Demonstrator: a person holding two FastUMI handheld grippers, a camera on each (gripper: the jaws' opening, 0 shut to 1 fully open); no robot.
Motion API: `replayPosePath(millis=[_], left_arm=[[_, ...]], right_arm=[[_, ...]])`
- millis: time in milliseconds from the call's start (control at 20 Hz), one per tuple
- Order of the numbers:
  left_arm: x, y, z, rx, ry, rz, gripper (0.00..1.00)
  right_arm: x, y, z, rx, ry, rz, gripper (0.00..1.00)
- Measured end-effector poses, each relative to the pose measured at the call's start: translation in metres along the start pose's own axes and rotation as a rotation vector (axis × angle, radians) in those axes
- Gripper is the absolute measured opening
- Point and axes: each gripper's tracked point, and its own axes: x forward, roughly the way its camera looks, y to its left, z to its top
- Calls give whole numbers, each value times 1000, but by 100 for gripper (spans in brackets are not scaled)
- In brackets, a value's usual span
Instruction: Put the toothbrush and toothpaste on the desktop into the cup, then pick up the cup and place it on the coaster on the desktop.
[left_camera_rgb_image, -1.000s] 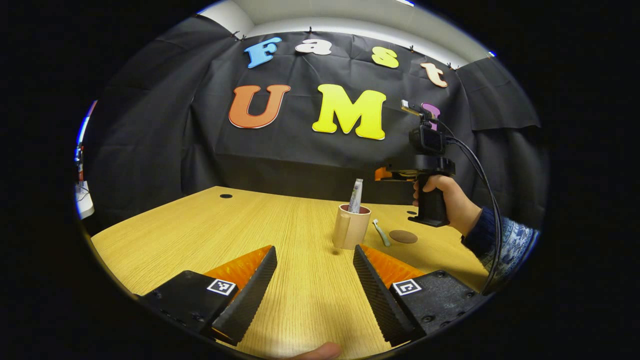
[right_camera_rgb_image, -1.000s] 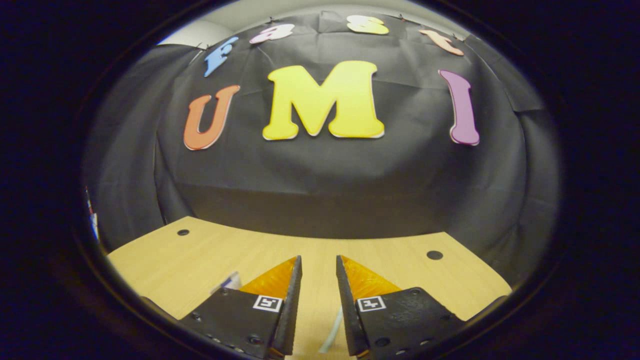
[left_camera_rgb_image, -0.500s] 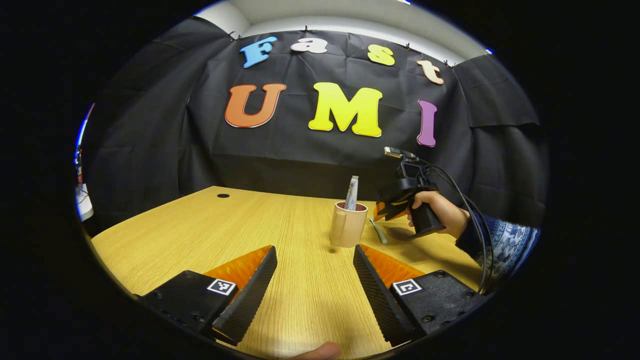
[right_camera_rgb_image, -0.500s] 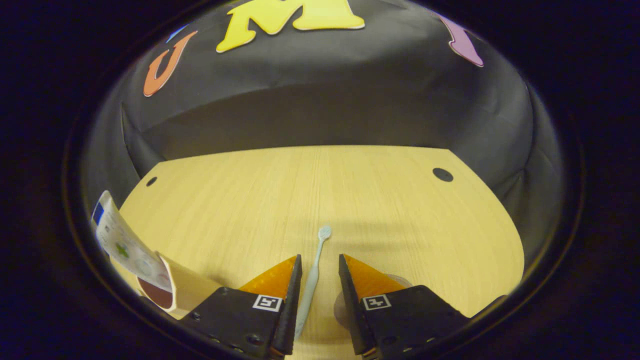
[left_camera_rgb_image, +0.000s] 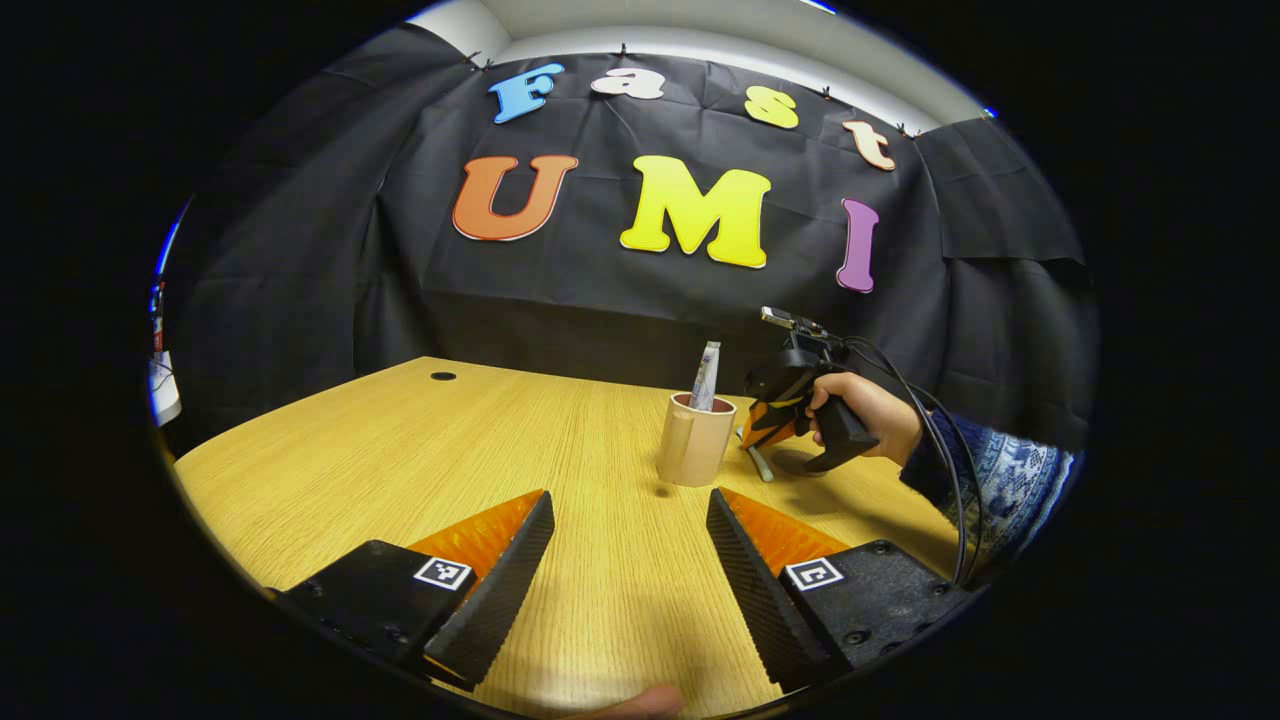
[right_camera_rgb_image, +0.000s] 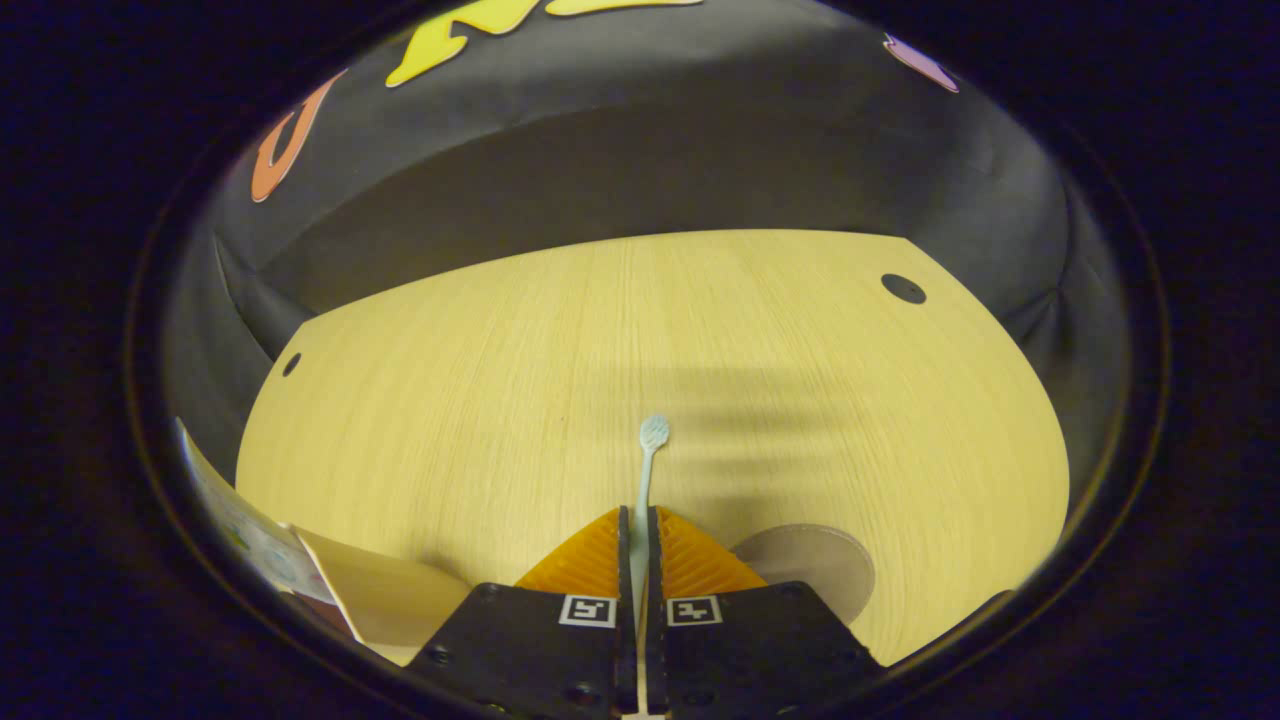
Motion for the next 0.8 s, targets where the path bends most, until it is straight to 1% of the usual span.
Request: replayPosePath(millis=[100, 150, 200, 300, 450, 600, 800], left_arm=[[-1, -2, 0, -2, 2, -4, 98], [-1, -3, 0, -2, 2, -5, 98], [0, -5, 0, -1, 0, -8, 98], [0, -7, -1, 6, 5, -9, 98], [2, -6, -3, 16, 10, -4, 98], [5, -6, -8, 15, 23, 0, 98], [6, -5, -11, 33, 27, 11, 98]], right_arm=[[-2, -2, -2, 24, 15, 22, 4], [0, -2, 0, 28, 16, 33, 0], [0, -2, 1, 27, 19, 39, 0], [-3, -5, -1, 30, 16, 28, 0], [-18, -6, 7, 40, -21, 48, 0], [-52, -2, 21, 29, -102, 94, 0], [-124, 2, 41, -9, -268, 192, 0]])
